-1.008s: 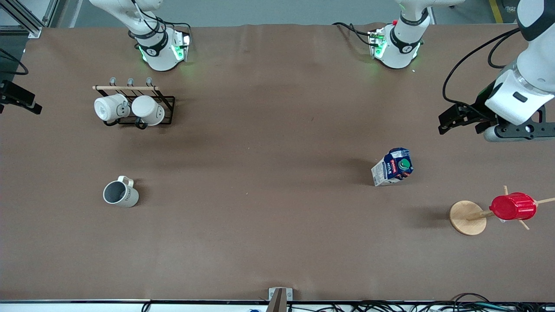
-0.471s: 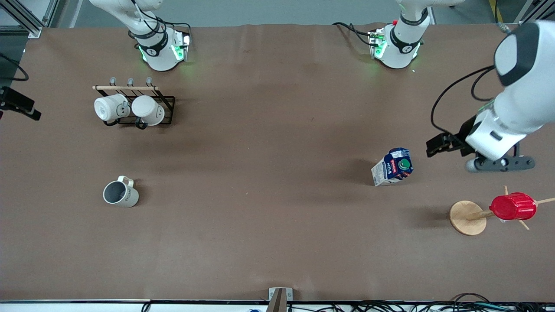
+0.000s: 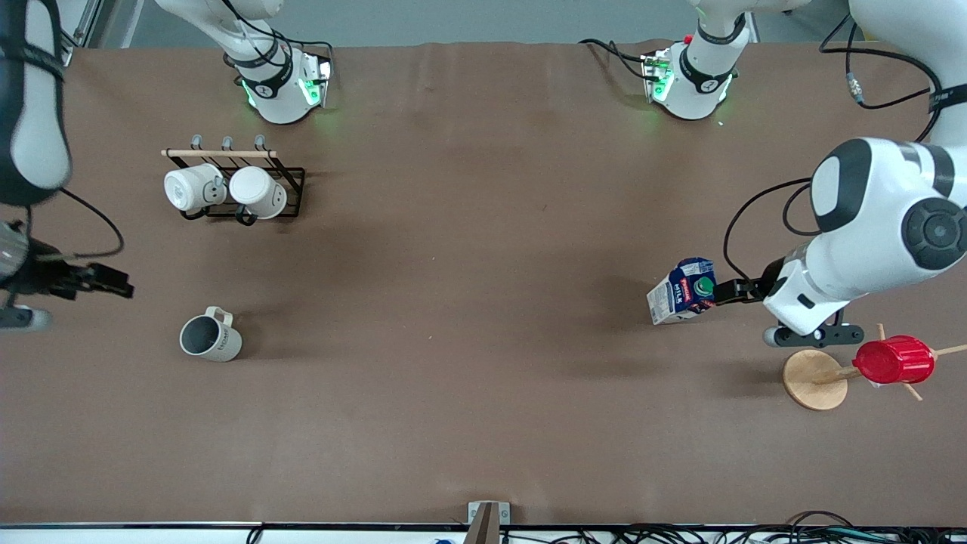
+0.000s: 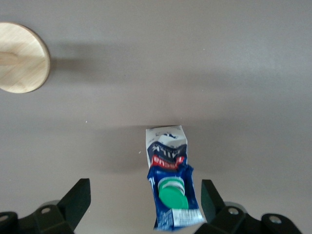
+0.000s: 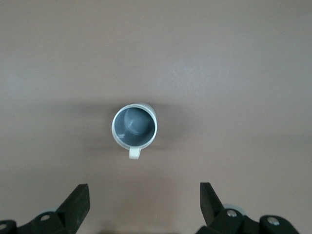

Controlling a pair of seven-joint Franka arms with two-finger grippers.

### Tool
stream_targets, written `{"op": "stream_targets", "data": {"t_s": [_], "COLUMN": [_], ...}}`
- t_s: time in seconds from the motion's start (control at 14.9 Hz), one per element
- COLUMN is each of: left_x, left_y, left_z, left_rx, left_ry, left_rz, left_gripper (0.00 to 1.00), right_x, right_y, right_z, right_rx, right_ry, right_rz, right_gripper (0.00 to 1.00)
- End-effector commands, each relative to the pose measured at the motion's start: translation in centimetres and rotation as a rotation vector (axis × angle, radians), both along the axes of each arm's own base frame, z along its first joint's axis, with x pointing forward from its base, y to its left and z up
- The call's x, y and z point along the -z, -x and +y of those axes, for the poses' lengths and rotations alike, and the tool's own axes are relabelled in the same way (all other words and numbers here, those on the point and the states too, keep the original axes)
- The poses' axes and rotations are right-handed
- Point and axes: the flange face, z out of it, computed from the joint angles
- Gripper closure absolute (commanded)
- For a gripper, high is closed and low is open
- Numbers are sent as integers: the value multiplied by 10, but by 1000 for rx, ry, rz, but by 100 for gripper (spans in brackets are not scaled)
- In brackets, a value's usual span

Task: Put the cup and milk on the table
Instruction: 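Grasp the milk carton with the left gripper while the right gripper reaches the mug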

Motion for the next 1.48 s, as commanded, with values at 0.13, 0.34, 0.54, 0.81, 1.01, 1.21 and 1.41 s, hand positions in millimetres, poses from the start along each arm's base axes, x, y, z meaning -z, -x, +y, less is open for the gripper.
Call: {"op": "stream_targets", "data": {"t_s": [0.13, 0.34, 0.54, 0.81, 1.01, 1.21, 1.41], "left_x": [20, 32, 43, 42, 37, 40, 54], "left_y": [0, 2, 6, 7, 8, 11, 22], "left_z": [-2, -2, -2, -10, -23, -27, -28], "left_rx": [12, 13, 11, 14, 27, 17, 23], "left_ry": [-14, -14, -14, -14, -3, -3, -10], "left_rz": [-17, -17, -19, -20, -26, -19, 15], "left_gripper": [0, 0, 0, 0, 0, 0, 0], "right_x": [94, 139, 188, 206, 207, 207, 200], "right_y": [-4, -3, 1, 2, 3, 3, 2], "right_z": [-3, -3, -1, 2, 4, 4, 19], "right_rx": [-25, -26, -47, -57, -57, -50, -75], "right_ry": [16, 23, 34, 35, 31, 28, 21], "right_rz": [-78, -84, -111, -116, -107, -103, -89], "right_gripper": [0, 0, 0, 22, 70, 100, 100]}}
